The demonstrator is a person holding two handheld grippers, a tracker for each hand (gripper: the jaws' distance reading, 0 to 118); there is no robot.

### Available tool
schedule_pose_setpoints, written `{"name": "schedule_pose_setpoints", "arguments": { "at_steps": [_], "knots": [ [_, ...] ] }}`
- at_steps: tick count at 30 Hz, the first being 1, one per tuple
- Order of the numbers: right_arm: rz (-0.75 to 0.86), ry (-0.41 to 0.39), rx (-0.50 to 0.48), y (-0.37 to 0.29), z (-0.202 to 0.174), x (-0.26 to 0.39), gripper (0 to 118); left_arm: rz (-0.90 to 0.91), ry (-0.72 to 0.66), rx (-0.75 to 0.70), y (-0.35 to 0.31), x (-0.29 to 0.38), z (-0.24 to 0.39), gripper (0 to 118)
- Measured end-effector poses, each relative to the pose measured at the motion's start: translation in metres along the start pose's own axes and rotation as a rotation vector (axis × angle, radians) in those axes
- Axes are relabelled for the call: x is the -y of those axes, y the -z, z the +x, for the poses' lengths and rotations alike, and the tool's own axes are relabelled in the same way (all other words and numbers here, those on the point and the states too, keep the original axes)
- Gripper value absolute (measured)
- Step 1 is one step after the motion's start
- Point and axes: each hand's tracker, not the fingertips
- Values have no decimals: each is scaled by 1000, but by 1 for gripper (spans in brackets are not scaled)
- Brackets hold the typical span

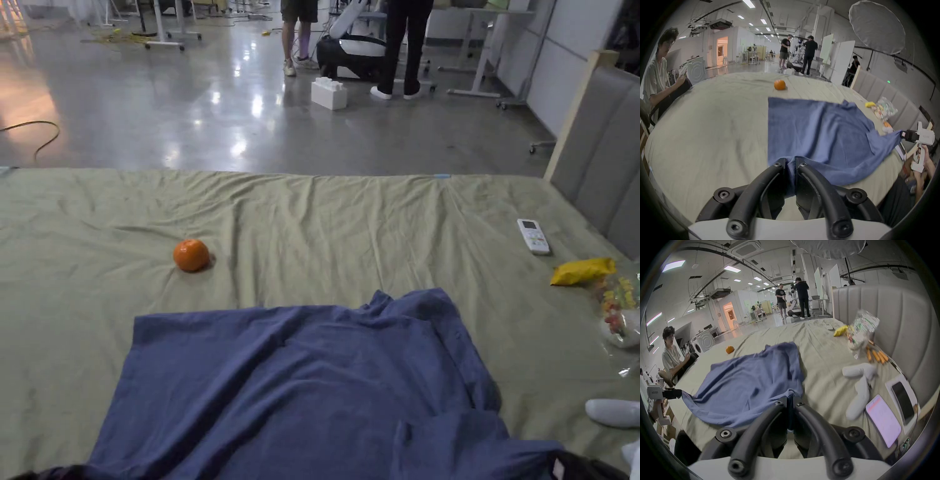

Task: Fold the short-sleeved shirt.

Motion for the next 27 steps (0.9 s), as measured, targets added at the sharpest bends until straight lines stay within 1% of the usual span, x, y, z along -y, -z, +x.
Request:
{"name": "schedule_pose_setpoints", "arguments": {
  "at_steps": [5,7,8,10,12,13,14,16,17,18,19,20,21,22,23,24,25,27],
  "knots": [
    [16,17,25,76,12,-46,6,-19,-61,6,52,-46,-15,11],
    [-18,45,21,109,15,-54,6,-38,-84,-1,75,-54,-21,11],
    [-19,43,21,125,17,-58,6,-53,-104,-10,89,-57,-24,11],
    [-69,34,41,156,17,-61,6,-95,-154,7,114,-60,-22,11],
    [-100,55,62,173,19,-58,6,-136,-153,13,135,-59,-23,11],
    [-123,66,72,183,20,-55,6,-156,-146,7,155,-55,-42,11],
    [-135,71,77,191,23,-52,6,-183,-129,-11,163,-54,-43,11],
    [-143,78,97,199,20,-50,6,-168,-133,1,171,-46,-45,12],
    [-151,77,105,201,21,-48,9,-165,-141,4,162,-47,-35,18],
    [-151,77,109,201,23,-49,31,-155,-140,-12,157,-47,-33,42],
    [-157,73,116,200,26,-51,58,-132,-133,-35,150,-47,-32,68],
    [-156,76,123,196,28,-48,78,-115,-121,-38,143,-48,-31,88],
    [-121,76,109,184,30,-51,81,-73,-111,-11,119,-56,-13,96],
    [-92,80,98,170,30,-56,78,-39,-73,-20,104,-60,-10,95],
    [-67,83,93,156,29,-60,78,-7,-49,-13,90,-64,-5,95],
    [-23,79,86,141,30,-60,78,46,-9,-10,60,-69,8,95],
    [11,70,75,124,27,-63,78,88,23,-10,45,-73,3,95],
    [102,41,38,78,16,-69,78,180,85,-22,-10,-80,25,95]
  ]
}}
